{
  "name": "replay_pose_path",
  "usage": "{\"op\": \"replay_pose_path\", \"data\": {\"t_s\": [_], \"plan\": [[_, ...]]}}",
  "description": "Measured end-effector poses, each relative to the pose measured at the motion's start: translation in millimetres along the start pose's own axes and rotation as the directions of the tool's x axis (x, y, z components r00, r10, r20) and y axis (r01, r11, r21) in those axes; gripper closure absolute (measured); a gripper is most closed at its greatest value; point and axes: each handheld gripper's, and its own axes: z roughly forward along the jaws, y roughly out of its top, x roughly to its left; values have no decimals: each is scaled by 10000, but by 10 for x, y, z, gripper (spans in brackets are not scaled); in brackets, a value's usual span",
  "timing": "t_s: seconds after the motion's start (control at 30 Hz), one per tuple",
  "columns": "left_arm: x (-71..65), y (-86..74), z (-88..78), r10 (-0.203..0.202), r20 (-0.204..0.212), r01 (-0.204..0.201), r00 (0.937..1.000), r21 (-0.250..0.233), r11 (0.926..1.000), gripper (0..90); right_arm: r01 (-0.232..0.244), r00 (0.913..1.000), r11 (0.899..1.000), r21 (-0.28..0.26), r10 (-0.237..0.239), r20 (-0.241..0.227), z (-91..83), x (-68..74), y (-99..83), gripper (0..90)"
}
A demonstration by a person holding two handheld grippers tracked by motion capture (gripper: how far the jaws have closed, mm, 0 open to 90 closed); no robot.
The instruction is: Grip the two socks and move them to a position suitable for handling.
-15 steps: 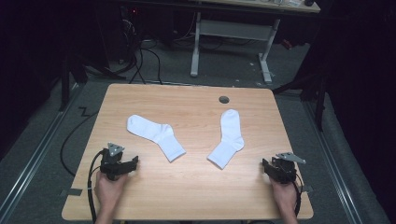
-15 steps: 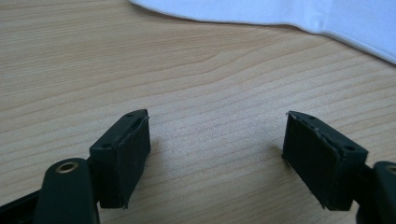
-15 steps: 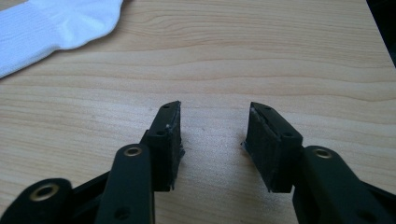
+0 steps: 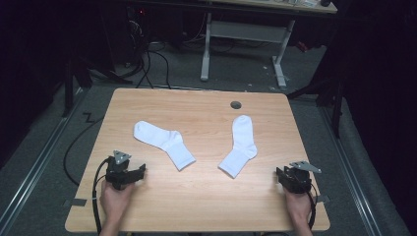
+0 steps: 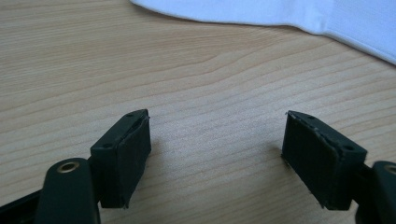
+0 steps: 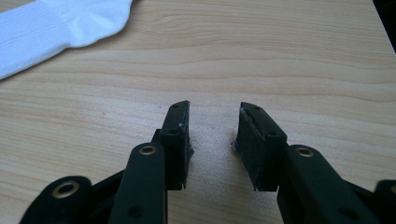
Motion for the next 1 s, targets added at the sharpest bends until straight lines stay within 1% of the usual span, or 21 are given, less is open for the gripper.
{"op": "replay_pose_path", "data": {"t_s": [0.07, 0.2, 0.23, 0.27, 0.3, 0.33, 0.4, 0.47, 0.53, 0.57, 0.6, 0.67, 0.73, 0.77, 0.8, 0.83, 0.87, 0.9, 1.0], "plan": [[0, 0, -1, -15, -12, 15, 10000, -6, 10000, 243, 8, 10000, 10000, -18, -8, -2, 3, -4, -1, 639], [1, -3, -7, -52, -61, 51, 10000, -52, 10000, 268, 113, 9999, 9999, -17, -112, 128, 8, 12, -1, 604], [0, -4, -11, -24, -60, 24, 10000, -76, 10000, 284, 31, 9999, 10000, -12, -31, 98, 9, 7, 0, 589], [-2, -2, -16, -52, -79, 51, 10000, -96, 9999, 353, 83, 9999, 10000, -12, -83, 59, 11, 7, 1, 579], [-6, 3, -17, -85, -84, 85, 9999, -89, 9999, 353, 83, 9999, 10000, -12, -83, 59, 11, 7, 1, 579], [-8, 15, -19, -119, -33, 119, 9999, -40, 9999, 370, 91, 9999, 10000, -13, -91, 56, 12, 7, 1, 577], [-17, 45, -13, -341, 188, 341, 9992, 25, 9994, 411, 101, 9999, 9999, -15, -101, 37, 12, 7, 1, 572], [-49, 81, 5, -382, 317, 380, 9988, 67, 9993, 422, 101, 9999, 9999, -7, -101, 36, 11, 8, 1, 569], [-108, 140, 14, -213, 385, 213, 9990, -4, 9998, 429, 103, 9999, 9999, -5, -103, 27, 11, 8, 1, 566], [-152, 198, 16, -105, 478, 109, 9988, -79, 9999, 433, 120, 9999, 9999, -1, -120, 14, 11, 8, 1, 561], [-152, 198, 16, -105, 478, 109, 9988, -79, 9999, 433, 120, 9999, 9999, -1, -120, 14, 11, 8, 1, 561], [-195, 273, 28, -31, 630, 42, 9980, -177, 9998, 433, 126, 9999, 9999, -1, -126, 10, 11, 8, 1, 560], [-234, 368, 54, 2, 751, 9, 9972, -149, 9999, 432, 123, 9999, 9999, 0, -123, 9, 11, 9, 0, 559], [-255, 433, 71, -11, 807, 23, 9967, -155, 9999, 431, 122, 9999, 9999, 1, -122, 8, 10, 9, 0, 558], [-255, 433, 71, -11, 807, 23, 9967, -155, 9999, 429, 122, 9999, 9999, 1, -122, 8, 10, 9, 0, 558], [-272, 487, 84, -53, 827, 64, 9966, -135, 9999, 429, 116, 9999, 9999, 4, -116, 7, 10, 8, 0, 555], [-280, 519, 92, -144, 852, 166, 9963, -253, 9995, 432, 123, 9999, 9999, 2, -123, -6, 11, 10, 0, 550], [-283, 554, 104, -283, 892, 305, 9956, -232, 9993, 432, 123, 9999, 9999, 2, -123, -6, 11, 10, 0, 550], [-293, 657, 163, -383, 802, 398, 9960, -174, 9991, 430, 148, 9999, 9999, 10, -148, -64, 11, 10, 0, 539]]}}
